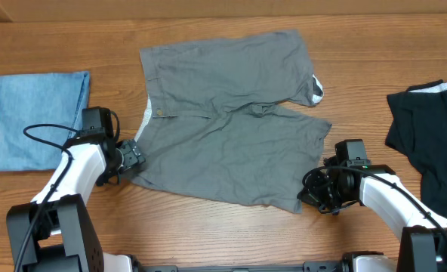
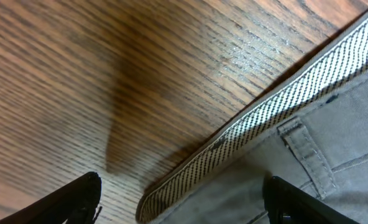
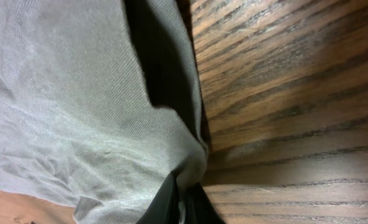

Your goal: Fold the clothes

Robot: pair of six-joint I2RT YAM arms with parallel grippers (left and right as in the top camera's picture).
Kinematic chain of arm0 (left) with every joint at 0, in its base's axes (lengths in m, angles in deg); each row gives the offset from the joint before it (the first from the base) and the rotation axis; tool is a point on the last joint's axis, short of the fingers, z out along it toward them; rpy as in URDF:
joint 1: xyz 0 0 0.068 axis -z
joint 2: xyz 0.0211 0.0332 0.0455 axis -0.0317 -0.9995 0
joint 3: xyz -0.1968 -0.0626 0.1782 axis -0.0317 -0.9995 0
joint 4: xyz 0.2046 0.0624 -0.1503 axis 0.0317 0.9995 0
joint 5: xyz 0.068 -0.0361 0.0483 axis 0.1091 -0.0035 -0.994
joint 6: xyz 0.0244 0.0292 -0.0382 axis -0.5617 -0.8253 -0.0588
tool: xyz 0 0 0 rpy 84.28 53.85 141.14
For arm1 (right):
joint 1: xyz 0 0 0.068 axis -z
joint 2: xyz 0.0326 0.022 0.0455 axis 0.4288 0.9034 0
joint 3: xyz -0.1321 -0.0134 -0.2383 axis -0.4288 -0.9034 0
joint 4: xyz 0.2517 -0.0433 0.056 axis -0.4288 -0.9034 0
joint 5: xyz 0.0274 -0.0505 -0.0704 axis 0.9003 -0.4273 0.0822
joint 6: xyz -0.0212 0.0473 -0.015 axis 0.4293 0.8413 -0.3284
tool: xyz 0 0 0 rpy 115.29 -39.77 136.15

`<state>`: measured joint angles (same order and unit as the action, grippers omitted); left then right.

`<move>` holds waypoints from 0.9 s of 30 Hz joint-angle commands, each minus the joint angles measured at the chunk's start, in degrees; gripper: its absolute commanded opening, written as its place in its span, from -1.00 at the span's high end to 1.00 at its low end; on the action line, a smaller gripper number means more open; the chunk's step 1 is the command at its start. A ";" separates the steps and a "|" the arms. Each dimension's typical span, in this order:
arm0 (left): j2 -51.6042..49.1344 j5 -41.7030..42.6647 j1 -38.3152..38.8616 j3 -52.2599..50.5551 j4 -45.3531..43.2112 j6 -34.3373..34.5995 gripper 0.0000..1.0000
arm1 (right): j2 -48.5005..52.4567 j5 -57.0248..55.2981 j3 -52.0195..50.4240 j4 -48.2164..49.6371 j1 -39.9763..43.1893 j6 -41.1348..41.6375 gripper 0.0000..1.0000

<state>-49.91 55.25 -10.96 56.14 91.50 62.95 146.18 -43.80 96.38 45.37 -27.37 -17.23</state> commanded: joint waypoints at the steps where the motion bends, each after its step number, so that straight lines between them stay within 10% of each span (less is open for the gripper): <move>1: -0.15 1.84 -0.20 -0.96 -0.55 -2.16 -0.70 | 0.33 -0.28 -0.46 0.39 -0.20 -0.13 0.92; 11: -0.20 4.87 -0.20 -5.68 -5.66 -5.42 -0.47 | 0.33 -0.28 -0.46 0.39 -0.20 -0.13 0.92; 21: -0.20 6.45 -0.26 -5.64 -4.70 -5.40 0.90 | 0.33 -0.31 -0.46 0.39 -0.20 -0.13 0.92; 27: -0.17 6.27 -0.26 -2.95 -1.20 -5.40 0.92 | 0.33 -0.28 -0.46 0.44 -0.20 -0.11 0.92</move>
<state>-49.26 61.78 -10.92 52.58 87.19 57.73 146.18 -43.78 96.38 45.37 -27.35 -17.21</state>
